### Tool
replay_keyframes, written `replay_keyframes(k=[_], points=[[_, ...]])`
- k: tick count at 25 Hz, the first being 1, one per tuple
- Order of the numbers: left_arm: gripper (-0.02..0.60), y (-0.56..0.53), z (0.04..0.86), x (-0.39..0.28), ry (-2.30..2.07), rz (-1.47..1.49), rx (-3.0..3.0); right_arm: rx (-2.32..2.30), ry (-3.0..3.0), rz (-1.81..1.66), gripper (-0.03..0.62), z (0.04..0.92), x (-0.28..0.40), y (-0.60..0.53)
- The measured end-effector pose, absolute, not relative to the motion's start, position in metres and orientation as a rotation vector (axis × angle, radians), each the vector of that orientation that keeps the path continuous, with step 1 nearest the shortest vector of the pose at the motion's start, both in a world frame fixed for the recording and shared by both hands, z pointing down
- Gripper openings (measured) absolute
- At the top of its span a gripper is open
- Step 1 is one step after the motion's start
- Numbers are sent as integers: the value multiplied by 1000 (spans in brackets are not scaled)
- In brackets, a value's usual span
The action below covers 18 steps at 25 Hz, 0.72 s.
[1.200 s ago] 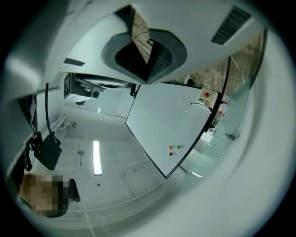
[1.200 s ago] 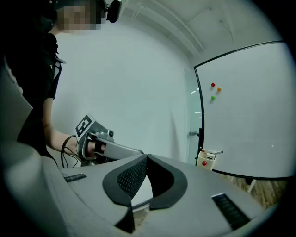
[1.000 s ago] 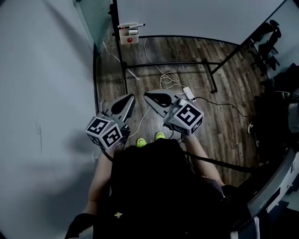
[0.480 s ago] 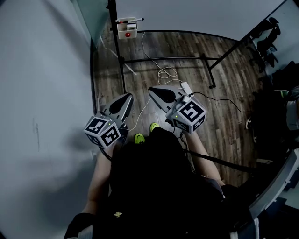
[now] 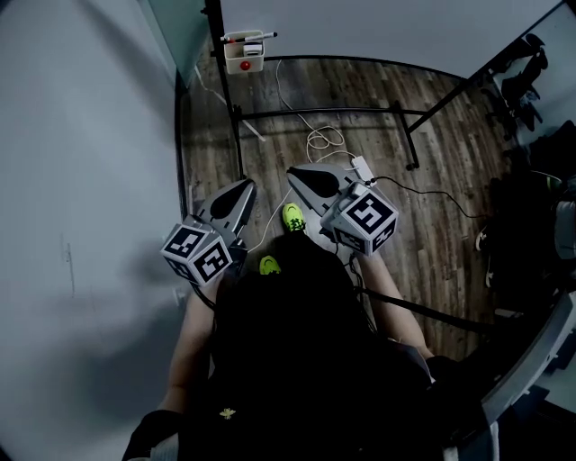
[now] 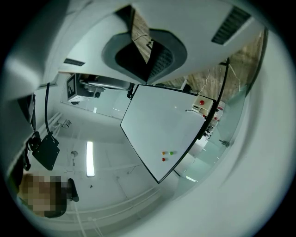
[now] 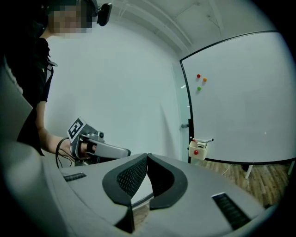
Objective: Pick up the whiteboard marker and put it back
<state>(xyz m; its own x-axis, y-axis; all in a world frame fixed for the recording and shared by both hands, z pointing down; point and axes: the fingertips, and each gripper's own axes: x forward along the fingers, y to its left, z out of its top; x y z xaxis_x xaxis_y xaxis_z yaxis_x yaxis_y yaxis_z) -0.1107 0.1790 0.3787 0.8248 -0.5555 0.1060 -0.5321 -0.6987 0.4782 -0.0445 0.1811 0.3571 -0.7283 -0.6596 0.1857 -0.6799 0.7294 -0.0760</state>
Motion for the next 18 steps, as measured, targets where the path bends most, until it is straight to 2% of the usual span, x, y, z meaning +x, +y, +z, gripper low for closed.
replay_keyframes(k=[18], points=[[32,88,391,-68,-888,1,2451,942,-2822,337,3,382,-10,80]])
